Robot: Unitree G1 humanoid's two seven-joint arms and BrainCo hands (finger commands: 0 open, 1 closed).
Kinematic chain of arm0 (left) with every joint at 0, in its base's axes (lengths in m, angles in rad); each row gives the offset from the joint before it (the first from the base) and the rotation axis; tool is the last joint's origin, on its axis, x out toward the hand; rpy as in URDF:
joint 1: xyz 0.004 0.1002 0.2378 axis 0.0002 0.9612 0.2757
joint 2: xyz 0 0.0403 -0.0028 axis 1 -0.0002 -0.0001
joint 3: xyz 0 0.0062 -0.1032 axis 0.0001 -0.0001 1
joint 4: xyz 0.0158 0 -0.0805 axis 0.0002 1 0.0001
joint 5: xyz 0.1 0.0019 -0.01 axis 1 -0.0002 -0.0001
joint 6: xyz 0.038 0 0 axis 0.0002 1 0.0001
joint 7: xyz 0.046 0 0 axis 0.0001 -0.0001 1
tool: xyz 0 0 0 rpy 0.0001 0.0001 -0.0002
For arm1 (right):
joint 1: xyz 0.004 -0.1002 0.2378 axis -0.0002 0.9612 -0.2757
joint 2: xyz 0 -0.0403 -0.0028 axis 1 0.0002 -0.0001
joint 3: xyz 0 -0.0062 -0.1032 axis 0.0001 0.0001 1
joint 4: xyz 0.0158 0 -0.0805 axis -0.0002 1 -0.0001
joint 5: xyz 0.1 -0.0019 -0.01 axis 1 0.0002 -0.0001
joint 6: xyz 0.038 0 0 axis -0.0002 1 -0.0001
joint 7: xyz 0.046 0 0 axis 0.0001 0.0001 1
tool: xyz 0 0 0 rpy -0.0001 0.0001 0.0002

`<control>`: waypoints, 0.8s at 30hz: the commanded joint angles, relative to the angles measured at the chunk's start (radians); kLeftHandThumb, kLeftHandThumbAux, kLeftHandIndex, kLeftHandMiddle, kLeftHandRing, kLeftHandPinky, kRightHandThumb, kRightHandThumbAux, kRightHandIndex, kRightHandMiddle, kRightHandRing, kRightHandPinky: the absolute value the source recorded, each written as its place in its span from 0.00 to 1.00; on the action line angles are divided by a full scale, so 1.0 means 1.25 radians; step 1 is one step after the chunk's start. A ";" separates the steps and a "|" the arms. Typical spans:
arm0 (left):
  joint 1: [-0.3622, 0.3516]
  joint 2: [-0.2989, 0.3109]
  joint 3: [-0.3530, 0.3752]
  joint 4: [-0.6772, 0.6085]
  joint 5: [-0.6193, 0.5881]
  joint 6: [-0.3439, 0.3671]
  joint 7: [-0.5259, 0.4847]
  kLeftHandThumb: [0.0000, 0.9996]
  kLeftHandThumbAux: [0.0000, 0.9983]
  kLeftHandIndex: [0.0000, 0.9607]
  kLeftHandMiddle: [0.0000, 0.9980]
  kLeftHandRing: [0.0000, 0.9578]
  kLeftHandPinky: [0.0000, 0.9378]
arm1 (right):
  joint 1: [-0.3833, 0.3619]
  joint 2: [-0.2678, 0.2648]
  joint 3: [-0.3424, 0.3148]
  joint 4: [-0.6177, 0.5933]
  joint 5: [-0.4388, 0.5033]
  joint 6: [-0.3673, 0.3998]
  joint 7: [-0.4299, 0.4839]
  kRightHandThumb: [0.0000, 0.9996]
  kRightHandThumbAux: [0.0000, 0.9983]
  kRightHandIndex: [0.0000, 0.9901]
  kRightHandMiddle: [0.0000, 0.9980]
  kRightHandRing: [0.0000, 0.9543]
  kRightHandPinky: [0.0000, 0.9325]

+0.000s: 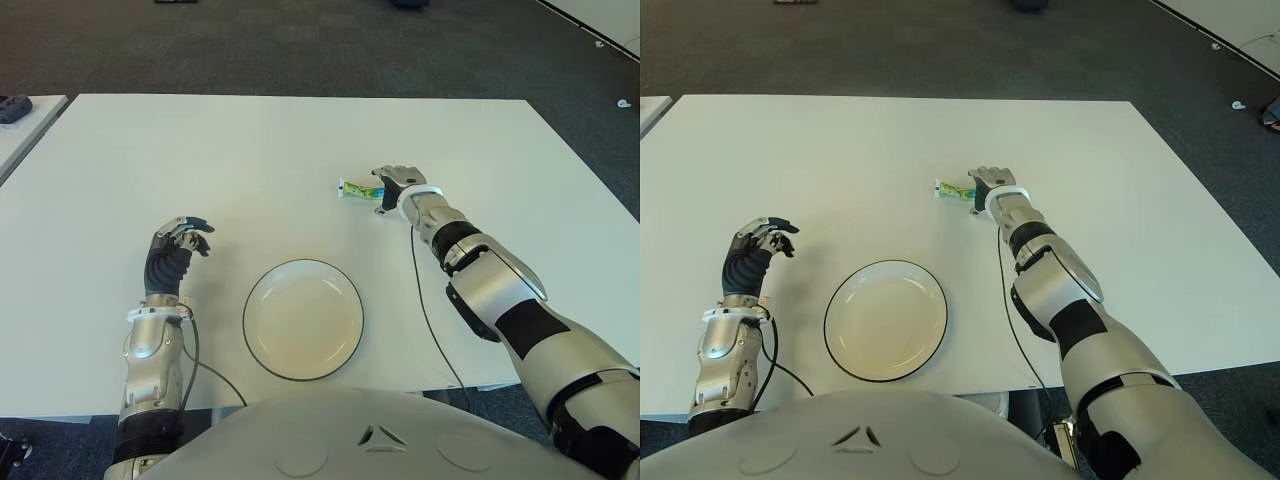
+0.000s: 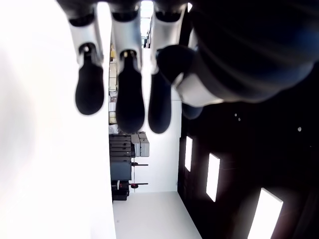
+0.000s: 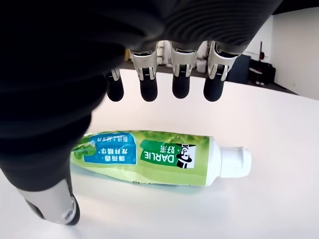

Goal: Put the toothpaste on the table into the plate.

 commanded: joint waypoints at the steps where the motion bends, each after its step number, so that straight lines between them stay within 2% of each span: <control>1: -0.007 0.000 0.003 0.005 -0.006 0.011 -0.001 0.84 0.67 0.46 0.48 0.67 0.67 | 0.009 -0.001 -0.013 0.003 0.015 -0.024 -0.018 0.21 0.75 0.29 0.34 0.40 0.48; 4: -0.007 0.000 0.004 0.005 -0.010 0.012 -0.002 0.84 0.67 0.46 0.48 0.67 0.67 | 0.009 -0.002 -0.021 0.003 0.022 -0.034 -0.023 0.53 0.73 0.38 0.43 0.49 0.56; 7: -0.009 0.000 0.004 0.006 -0.011 0.012 -0.001 0.84 0.67 0.46 0.48 0.67 0.68 | 0.010 -0.002 -0.027 0.003 0.027 -0.043 -0.024 0.63 0.73 0.41 0.50 0.56 0.62; 10: -0.010 0.001 0.005 0.009 -0.011 0.014 0.001 0.84 0.67 0.46 0.48 0.67 0.68 | 0.014 0.001 -0.043 0.000 0.044 -0.052 -0.023 0.67 0.73 0.43 0.60 0.64 0.69; 13: -0.012 0.000 0.006 0.008 -0.016 0.016 -0.001 0.84 0.67 0.46 0.48 0.67 0.68 | 0.016 0.004 -0.054 -0.002 0.053 -0.057 -0.024 0.69 0.73 0.43 0.65 0.69 0.72; 24: -0.012 -0.006 0.004 0.003 -0.023 0.019 0.002 0.84 0.68 0.46 0.48 0.66 0.67 | 0.016 0.005 -0.074 -0.002 0.068 -0.073 -0.030 0.70 0.73 0.43 0.72 0.75 0.76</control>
